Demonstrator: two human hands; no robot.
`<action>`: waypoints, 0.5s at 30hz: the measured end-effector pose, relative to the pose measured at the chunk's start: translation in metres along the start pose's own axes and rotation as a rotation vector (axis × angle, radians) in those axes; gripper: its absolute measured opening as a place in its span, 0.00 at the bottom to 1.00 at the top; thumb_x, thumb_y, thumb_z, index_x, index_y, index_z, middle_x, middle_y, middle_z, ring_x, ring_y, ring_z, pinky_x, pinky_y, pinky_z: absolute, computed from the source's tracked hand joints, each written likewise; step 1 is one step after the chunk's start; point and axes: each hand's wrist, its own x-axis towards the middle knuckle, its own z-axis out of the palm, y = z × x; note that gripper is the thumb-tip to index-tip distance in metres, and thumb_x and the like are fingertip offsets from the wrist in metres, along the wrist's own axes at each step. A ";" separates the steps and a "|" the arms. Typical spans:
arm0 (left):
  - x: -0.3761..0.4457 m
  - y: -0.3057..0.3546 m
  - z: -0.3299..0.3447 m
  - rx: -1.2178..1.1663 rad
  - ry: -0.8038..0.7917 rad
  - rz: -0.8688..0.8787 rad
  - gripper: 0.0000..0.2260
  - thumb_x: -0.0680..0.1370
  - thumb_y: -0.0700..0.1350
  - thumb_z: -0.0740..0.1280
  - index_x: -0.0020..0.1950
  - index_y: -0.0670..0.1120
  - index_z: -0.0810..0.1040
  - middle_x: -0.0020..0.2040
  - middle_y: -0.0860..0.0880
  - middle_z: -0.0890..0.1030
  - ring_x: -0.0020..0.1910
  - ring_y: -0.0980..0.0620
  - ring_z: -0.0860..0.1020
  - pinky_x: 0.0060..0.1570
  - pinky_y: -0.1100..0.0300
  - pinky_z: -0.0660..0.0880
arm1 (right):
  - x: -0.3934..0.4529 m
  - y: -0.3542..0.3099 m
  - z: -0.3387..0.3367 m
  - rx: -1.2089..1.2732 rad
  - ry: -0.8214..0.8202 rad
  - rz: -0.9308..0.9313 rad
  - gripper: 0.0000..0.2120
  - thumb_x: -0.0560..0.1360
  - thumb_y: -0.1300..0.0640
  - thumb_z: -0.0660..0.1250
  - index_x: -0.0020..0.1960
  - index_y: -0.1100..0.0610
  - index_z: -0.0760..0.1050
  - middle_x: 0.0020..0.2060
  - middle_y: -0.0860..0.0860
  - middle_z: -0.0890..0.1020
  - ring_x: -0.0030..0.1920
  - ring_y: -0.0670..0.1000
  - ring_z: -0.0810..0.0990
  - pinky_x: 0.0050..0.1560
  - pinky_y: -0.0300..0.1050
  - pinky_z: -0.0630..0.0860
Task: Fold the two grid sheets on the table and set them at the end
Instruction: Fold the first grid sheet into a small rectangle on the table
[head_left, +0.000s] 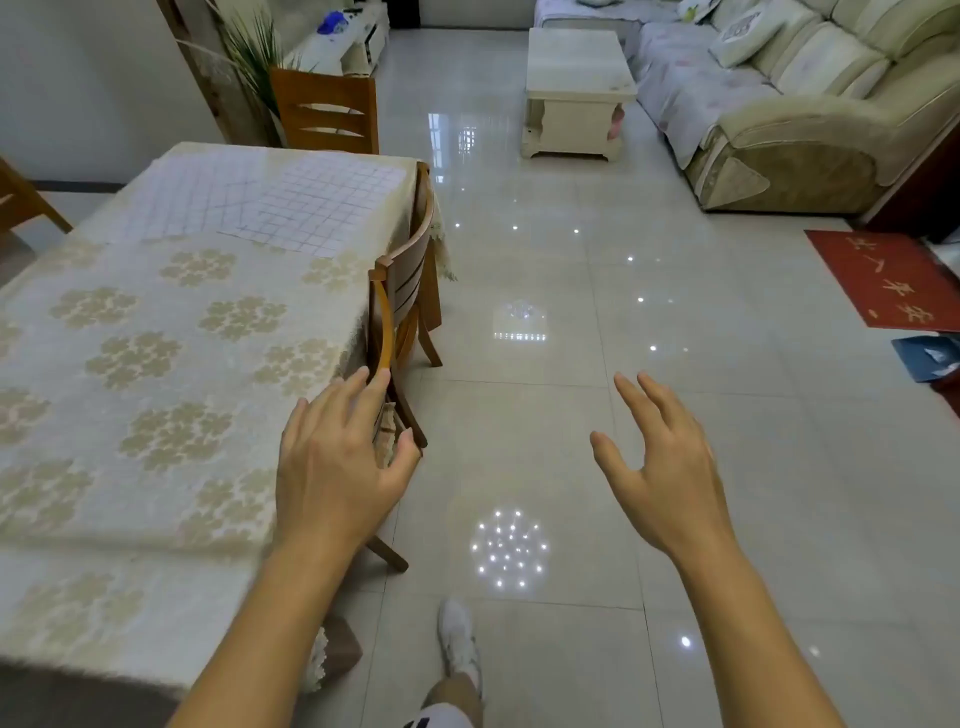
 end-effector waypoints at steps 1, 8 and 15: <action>0.008 0.000 0.004 -0.016 -0.008 0.000 0.28 0.75 0.58 0.57 0.73 0.49 0.70 0.70 0.47 0.75 0.69 0.45 0.72 0.71 0.42 0.65 | 0.009 0.002 0.001 0.007 0.007 -0.004 0.30 0.77 0.45 0.65 0.77 0.44 0.61 0.76 0.47 0.64 0.76 0.53 0.61 0.73 0.64 0.63; 0.088 -0.010 0.037 -0.020 0.021 -0.021 0.28 0.75 0.57 0.57 0.73 0.48 0.71 0.69 0.47 0.75 0.69 0.45 0.72 0.71 0.42 0.65 | 0.096 0.005 0.009 -0.013 -0.001 0.003 0.30 0.77 0.45 0.65 0.77 0.44 0.61 0.76 0.47 0.63 0.76 0.53 0.61 0.73 0.63 0.62; 0.198 -0.019 0.062 -0.046 0.024 -0.010 0.27 0.76 0.57 0.60 0.74 0.49 0.69 0.70 0.49 0.74 0.70 0.48 0.70 0.73 0.43 0.63 | 0.211 -0.009 0.025 -0.045 0.011 -0.019 0.29 0.77 0.46 0.66 0.76 0.46 0.63 0.75 0.47 0.65 0.75 0.51 0.62 0.73 0.63 0.62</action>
